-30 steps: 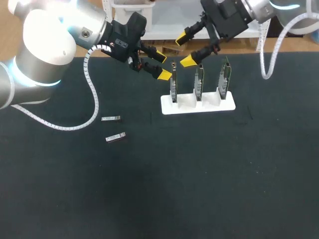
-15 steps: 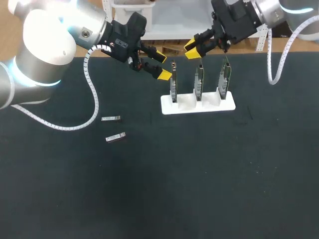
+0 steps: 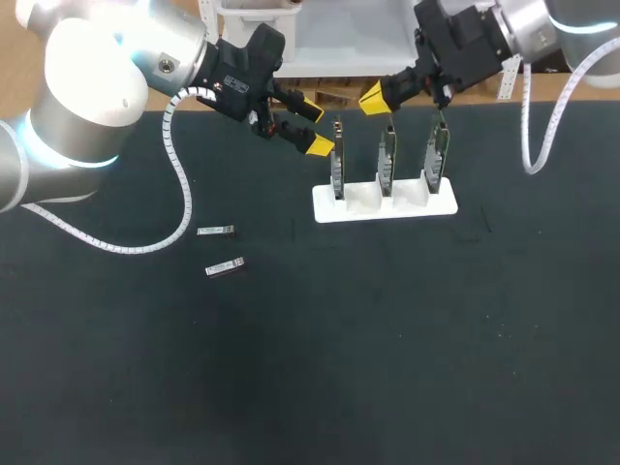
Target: Pick up the optical module with the left hand, and insert it into the network port with the right hand.
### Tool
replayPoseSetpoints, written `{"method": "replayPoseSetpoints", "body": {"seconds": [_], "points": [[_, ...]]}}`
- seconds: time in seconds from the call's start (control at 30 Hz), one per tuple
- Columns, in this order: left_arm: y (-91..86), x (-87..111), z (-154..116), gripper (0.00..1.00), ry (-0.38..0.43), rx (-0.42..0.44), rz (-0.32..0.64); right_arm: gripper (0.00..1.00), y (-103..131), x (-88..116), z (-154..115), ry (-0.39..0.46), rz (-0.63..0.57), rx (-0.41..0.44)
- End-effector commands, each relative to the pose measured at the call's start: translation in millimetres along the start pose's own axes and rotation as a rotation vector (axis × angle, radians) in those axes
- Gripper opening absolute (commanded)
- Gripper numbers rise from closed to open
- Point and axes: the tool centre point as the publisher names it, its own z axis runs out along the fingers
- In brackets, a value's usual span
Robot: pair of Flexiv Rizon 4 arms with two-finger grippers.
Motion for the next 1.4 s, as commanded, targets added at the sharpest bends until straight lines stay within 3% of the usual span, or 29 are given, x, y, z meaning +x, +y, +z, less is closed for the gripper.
{"method": "replayPoseSetpoints", "body": {"seconds": [0.03, 0.67, 1.4], "points": [[1.9, -1.9, 1, 1.0, 0.009, 0.001, -0.004, 0.0, 2, -1, 6, -0.005, -0.003, 0.0], [1.9, -1.9, 1, 1.0, 0.009, 0.001, -0.004, 0.0, 4, -17, 32, -0.014, -0.03, -0.043], [1.9, -1.9, 1, 1.0, 0.009, 0.001, -0.004, 0.0, -8, -11, 49, 0.011, -0.026, -0.063]]}}
